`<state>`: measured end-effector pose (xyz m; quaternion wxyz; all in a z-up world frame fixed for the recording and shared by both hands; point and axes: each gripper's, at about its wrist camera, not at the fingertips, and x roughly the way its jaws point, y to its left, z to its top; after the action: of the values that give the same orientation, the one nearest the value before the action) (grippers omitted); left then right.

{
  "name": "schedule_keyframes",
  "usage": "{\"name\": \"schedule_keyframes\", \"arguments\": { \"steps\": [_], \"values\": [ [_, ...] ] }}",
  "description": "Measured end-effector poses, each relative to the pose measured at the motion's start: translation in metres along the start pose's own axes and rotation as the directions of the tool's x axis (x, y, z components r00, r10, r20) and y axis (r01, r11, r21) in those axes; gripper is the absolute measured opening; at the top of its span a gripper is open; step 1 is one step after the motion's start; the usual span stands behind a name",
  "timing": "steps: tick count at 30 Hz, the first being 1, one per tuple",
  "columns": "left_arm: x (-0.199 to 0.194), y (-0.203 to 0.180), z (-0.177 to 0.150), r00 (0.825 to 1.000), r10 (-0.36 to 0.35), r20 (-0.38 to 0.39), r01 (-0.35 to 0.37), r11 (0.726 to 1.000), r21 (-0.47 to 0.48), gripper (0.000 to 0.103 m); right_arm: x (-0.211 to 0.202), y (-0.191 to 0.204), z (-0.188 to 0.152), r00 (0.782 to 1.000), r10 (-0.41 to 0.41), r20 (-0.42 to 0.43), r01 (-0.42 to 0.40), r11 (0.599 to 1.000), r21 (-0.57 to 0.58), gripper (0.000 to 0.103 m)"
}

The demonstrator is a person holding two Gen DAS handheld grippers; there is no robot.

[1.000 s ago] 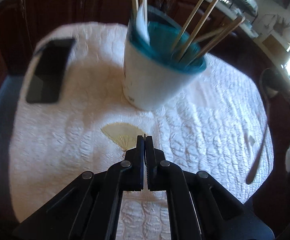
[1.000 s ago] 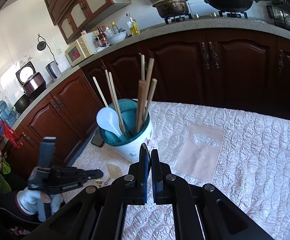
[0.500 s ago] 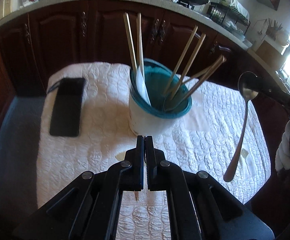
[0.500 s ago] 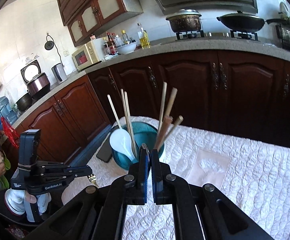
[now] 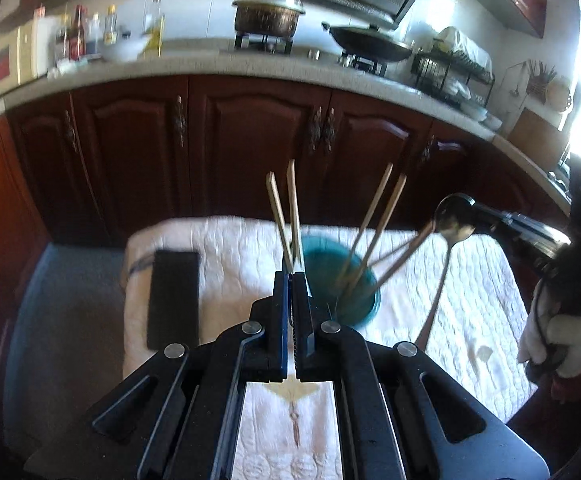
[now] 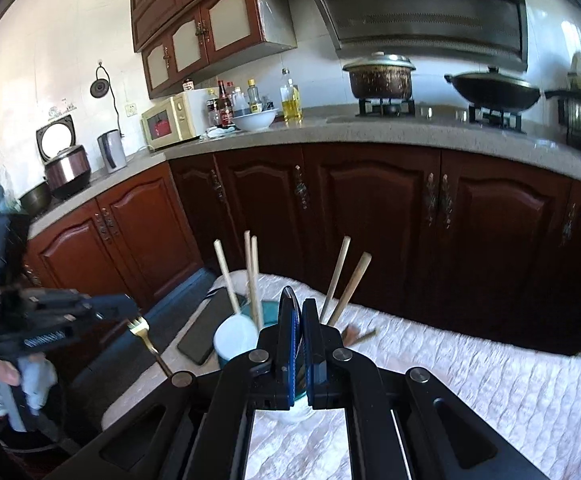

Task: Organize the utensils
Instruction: 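Carry the gold fork and metal spoon over the floral cup with both tools, then lower the fork and spoon into the floral cup and open both tools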

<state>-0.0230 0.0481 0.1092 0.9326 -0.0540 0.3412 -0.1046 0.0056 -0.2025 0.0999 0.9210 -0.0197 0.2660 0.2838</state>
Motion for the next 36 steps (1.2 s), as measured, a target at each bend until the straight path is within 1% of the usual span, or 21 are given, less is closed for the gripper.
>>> {"name": "schedule_keyframes", "arguments": {
  "steps": [4,6,9,13,18,23,26,29,31,33,34,36],
  "values": [
    [0.005,-0.010,0.020,0.998,0.045,0.045,-0.047,0.998,0.052,0.000,0.009,0.004,0.010,0.998,-0.060,0.025,0.060,0.998,-0.017,0.003],
    [0.013,-0.014,0.026,0.997,0.054,0.047,-0.057,0.996,0.063,0.000,0.015,0.006,0.014,0.995,-0.096,0.039,0.097,0.995,-0.022,0.003],
    [0.029,-0.023,0.032,0.995,0.085,0.052,-0.090,0.991,0.097,0.000,0.026,0.008,0.019,0.985,-0.162,0.058,0.165,0.985,-0.046,0.003],
    [0.050,-0.033,0.032,0.992,0.119,0.036,-0.123,0.981,0.150,0.000,0.042,0.010,0.020,0.970,-0.231,0.074,0.237,0.968,-0.083,0.003],
    [0.075,-0.043,0.021,0.987,0.163,-0.004,-0.159,0.963,0.217,0.000,0.065,0.018,0.014,0.964,-0.258,0.069,0.265,0.955,-0.131,0.003],
    [0.094,-0.048,0.009,0.983,0.182,-0.029,-0.170,0.956,0.239,0.000,0.084,0.018,-0.003,0.973,-0.232,0.000,0.229,0.961,-0.152,0.003],
    [0.103,-0.051,0.004,0.983,0.180,-0.045,-0.165,0.957,0.238,0.001,0.091,0.015,-0.014,0.980,-0.192,-0.052,0.184,0.974,-0.133,0.003],
    [0.112,-0.051,-0.003,0.981,0.183,-0.062,-0.165,0.960,0.225,0.001,0.096,0.010,-0.023,0.983,-0.162,-0.091,0.152,0.982,-0.113,0.004],
    [0.117,-0.050,-0.007,0.981,0.178,-0.079,-0.159,0.966,0.206,0.001,0.100,0.004,-0.028,0.985,-0.122,-0.122,0.113,0.990,-0.081,0.005],
    [0.122,-0.049,-0.010,0.980,0.177,-0.093,-0.158,0.970,0.186,0.002,0.101,-0.001,-0.029,0.988,-0.081,-0.131,0.075,0.996,-0.050,0.007],
    [0.123,-0.048,-0.011,0.980,0.173,-0.099,-0.154,0.972,0.175,0.002,0.101,-0.005,-0.029,0.990,-0.051,-0.134,0.049,0.999,-0.023,0.007],
    [0.125,-0.047,-0.013,0.980,0.165,-0.109,-0.148,0.977,0.151,0.002,0.099,-0.014,-0.028,0.990,0.010,-0.143,-0.005,0.999,0.037,0.011]
  ]
}}
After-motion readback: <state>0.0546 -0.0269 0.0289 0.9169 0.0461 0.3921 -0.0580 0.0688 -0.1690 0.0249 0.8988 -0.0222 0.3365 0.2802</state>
